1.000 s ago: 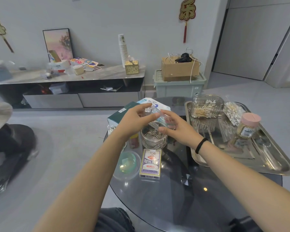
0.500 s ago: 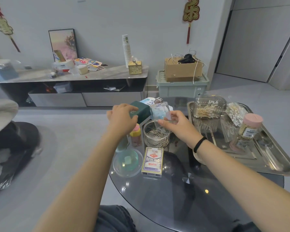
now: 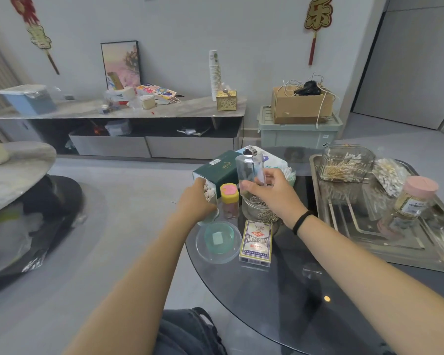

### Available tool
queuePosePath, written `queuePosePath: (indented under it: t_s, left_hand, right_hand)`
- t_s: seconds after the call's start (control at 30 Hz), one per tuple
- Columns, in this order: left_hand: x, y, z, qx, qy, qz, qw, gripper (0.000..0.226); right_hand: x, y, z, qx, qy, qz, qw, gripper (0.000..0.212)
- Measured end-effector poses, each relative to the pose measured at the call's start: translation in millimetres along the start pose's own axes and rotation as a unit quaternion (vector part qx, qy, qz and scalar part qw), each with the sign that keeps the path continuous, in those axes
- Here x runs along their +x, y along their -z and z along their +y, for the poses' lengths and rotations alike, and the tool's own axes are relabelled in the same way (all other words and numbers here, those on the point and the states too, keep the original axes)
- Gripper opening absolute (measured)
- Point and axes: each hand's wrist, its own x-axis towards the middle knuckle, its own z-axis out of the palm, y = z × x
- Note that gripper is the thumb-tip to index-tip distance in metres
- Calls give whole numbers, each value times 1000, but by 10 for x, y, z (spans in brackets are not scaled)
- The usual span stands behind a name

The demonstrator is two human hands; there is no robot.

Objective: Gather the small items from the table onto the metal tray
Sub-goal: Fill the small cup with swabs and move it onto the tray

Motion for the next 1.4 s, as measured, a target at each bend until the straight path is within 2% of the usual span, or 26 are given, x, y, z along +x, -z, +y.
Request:
queuePosePath:
  t_s: [0.17, 0.27, 0.43, 0.57, 0.8, 0.9, 1.1, 1.27, 1.4]
  left_hand:
    - [-64, 219, 113, -45, -46, 76, 995, 62]
    - [-221, 325, 315, -50, -101, 81, 990, 67]
    - [-438, 157, 680, -23, -171, 42, 984, 74]
    - [-556, -146, 916, -52, -183, -39, 981, 75]
    - [-710, -573, 1159, -45, -244, -71, 966, 82]
    - [-735, -744, 1143, -9, -243, -90, 966, 89]
    - [-689, -930, 1028, -32, -206, -86, 974, 101]
    - [-617, -748, 935, -47, -187, -189, 963, 107]
    - [-553, -579, 867, -72, -174, -244, 951, 108]
  right_hand:
    - [-45, 104, -56, -9, 6, 17, 1000, 55]
    - [-87, 271, -87, 5, 4, 39, 999, 54]
    - [-223, 671, -50, -5, 4, 53, 999, 67]
    - [-342, 959, -1, -7, -2, 68, 998, 62]
    - [-515, 1241, 152, 14, -21, 81, 996, 58]
    - [-548, 1300, 183, 23, -22, 74, 997, 55]
    - [-565, 1244, 225, -2, -27, 31, 999, 57]
    - [-583, 1129, 161, 12, -2, 35, 999, 66]
    - [-561, 1006, 169, 11, 4, 34, 999, 63]
